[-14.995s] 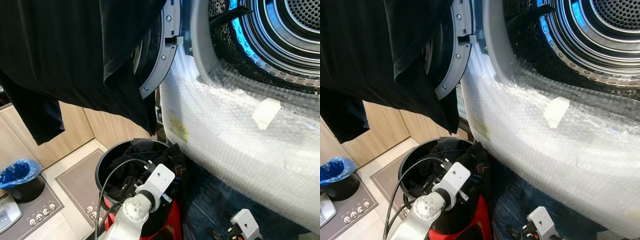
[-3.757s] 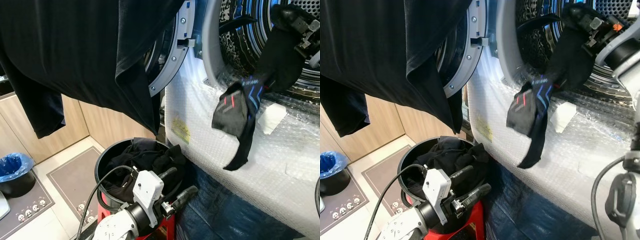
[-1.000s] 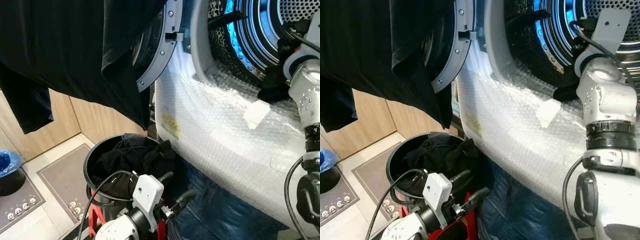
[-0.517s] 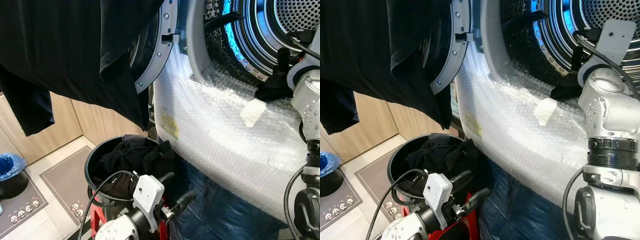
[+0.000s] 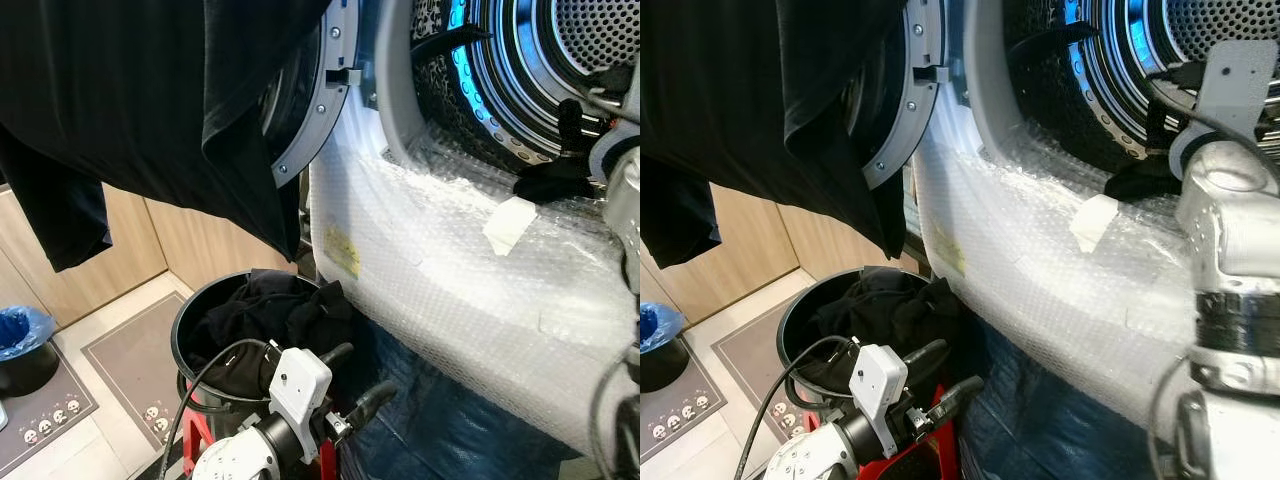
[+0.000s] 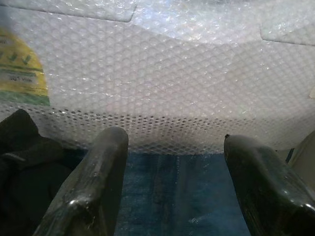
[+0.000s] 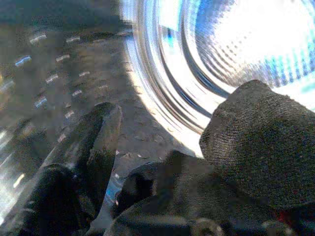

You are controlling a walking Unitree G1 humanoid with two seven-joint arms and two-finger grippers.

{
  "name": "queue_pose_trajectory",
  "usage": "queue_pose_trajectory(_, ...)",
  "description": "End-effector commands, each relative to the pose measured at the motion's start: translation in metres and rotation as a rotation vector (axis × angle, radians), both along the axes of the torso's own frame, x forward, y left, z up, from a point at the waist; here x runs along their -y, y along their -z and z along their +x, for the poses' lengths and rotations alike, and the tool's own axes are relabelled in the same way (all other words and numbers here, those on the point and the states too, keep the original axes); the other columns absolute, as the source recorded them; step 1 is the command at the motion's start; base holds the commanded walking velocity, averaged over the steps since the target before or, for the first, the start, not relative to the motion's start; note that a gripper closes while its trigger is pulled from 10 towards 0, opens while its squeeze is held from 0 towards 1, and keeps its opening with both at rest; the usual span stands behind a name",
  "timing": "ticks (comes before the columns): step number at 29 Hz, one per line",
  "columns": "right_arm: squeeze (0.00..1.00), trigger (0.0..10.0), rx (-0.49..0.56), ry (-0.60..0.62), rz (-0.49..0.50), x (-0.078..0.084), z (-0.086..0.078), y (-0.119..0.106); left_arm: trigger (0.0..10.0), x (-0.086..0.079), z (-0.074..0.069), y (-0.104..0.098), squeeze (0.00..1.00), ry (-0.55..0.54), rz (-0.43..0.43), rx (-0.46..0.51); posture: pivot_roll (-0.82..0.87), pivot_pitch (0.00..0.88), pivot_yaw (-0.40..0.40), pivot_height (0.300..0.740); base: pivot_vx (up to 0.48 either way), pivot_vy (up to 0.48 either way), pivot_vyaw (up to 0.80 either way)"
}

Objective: Clothes washing

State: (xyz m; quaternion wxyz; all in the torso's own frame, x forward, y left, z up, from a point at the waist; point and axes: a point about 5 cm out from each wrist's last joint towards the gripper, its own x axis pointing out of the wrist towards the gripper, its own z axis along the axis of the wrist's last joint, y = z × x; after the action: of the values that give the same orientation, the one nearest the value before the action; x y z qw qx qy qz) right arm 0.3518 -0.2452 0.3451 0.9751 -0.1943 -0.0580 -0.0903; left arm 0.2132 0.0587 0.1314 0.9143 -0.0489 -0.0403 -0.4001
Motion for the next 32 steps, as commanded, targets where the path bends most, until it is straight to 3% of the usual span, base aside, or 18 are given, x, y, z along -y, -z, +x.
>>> queue_pose_trajectory(1,1.0,10.0,-0.003,-0.074,-0.106,-0.008,-0.004,-0.002,10.0,0.002,0.001,0.002,0.0,0.012,-0.005,-0.016,-0.05,0.0,-0.017,0.74,0.0,0.0,0.0)
queue_pose_trajectory(8,1.0,10.0,-0.064,-0.014,-0.014,0.009,-0.003,-0.003,10.0,0.005,0.002,0.002,0.0,0.025,-0.014,-0.016,-0.05,0.0,-0.023,0.74,0.0,0.0,0.0)
queue_pose_trajectory(13,1.0,10.0,-0.044,0.031,0.044,0.014,-0.003,-0.004,10.0,0.006,0.002,0.002,0.0,0.027,-0.019,-0.02,-0.05,0.0,-0.025,0.74,0.0,0.0,0.0)
queue_pose_trajectory(14,1.0,10.0,-0.064,0.03,0.036,0.014,-0.004,-0.002,10.0,0.006,0.002,0.003,0.0,0.026,-0.02,-0.021,-0.05,0.0,-0.024,0.74,0.0,0.0,0.0)
queue_pose_trajectory(15,1.0,10.0,-0.154,-0.015,0.062,0.01,-0.005,0.008,10.0,0.007,0.002,0.003,0.0,0.027,-0.021,-0.021,-0.05,0.0,-0.023,0.74,0.0,0.0,0.0)
queue_pose_trajectory(19,1.0,10.0,-0.284,-0.05,0.21,0.007,-0.005,0.019,10.0,0.006,0.003,0.003,0.0,0.029,-0.021,-0.021,-0.06,0.0,-0.025,0.74,0.0,0.0,0.0)
queue_pose_trajectory(21,1.0,10.0,-0.354,-0.097,0.461,-0.006,-0.003,0.022,10.0,0.008,0.003,0.003,0.0,0.034,-0.023,-0.023,-0.07,0.0,-0.026,0.74,0.0,0.0,0.0)
queue_pose_trajectory(22,1.0,10.0,-0.36,-0.1,0.479,-0.008,-0.003,0.023,10.0,0.008,0.003,0.004,0.0,0.034,-0.023,-0.023,-0.07,0.0,-0.026,0.74,0.0,0.0,0.0)
queue_pose_trajectory(23,0.02,10.0,-0.366,-0.118,0.528,-0.011,-0.002,0.022,10.0,0.008,0.003,0.004,0.0,0.034,-0.024,-0.023,-0.07,0.0,-0.026,0.74,0.0,0.0,0.0)
queue_pose_trajectory(25,0.0,10.0,-0.388,-0.165,0.678,-0.02,0.0,0.016,10.0,0.008,0.003,0.003,0.0,0.036,-0.026,-0.023,-0.07,0.0,-0.03,0.74,0.0,0.0,0.0)
queue_pose_trajectory(28,0.0,10.0,-0.444,-0.166,0.742,-0.023,-0.001,0.015,10.0,0.009,0.003,0.004,0.0,0.036,-0.028,-0.024,-0.07,0.0,-0.032,0.74,0.0,0.0,0.0)
queue_pose_trajectory(30,0.0,10.0,-0.434,-0.158,0.834,-0.024,0.001,0.01,10.0,0.009,0.003,0.004,0.0,0.035,-0.03,-0.024,-0.07,0.0,-0.034,0.74,0.0,0.0,0.0)
queue_pose_trajectory(31,0.0,10.0,-0.46,-0.138,0.98,-0.023,0.002,0.004,10.0,0.01,0.003,0.004,0.0,0.033,-0.031,-0.023,-0.07,0.0,-0.037,0.74,0.0,0.0,0.0)
queue_pose_trajectory(32,0.0,10.0,-0.469,-0.124,1.001,-0.021,0.002,0.002,10.0,0.01,0.002,0.004,0.0,0.032,-0.032,-0.024,-0.07,0.0,-0.037,0.74,0.0,0.0,0.0)
